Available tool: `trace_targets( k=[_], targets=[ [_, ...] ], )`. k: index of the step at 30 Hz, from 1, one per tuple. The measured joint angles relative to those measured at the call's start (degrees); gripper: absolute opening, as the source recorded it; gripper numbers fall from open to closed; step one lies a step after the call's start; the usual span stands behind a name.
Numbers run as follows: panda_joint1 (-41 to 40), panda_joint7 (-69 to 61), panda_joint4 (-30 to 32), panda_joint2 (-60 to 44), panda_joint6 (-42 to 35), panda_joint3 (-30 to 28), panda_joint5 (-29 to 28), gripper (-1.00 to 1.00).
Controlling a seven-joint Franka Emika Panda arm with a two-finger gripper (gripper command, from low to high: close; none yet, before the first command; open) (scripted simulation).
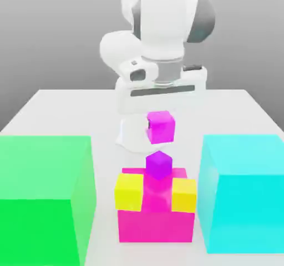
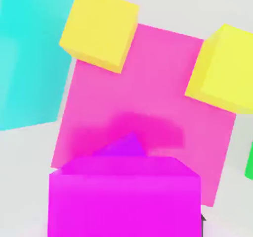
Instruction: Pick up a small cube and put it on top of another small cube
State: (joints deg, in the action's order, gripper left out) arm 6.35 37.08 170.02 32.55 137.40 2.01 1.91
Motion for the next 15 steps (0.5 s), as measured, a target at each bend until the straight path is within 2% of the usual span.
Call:
trace_targets(
  k=[2, 3, 10, 15],
  targets=[
    [-0.1, -0.1, 1.4, -3.5, 4.9, 0.2, 0.1, -1.00],
    [-0.1, -0.1, 1.8, -4.8, 6.7, 0.3, 0.2, 1.00],
    [-0.2, 0.0, 1.9, -4.8, 6.8, 0.4, 0.1, 1.00],
    [-0.2, 0.0, -1.0, 3.1, -4.0, 0.3, -0.1, 1.00]
  ],
)
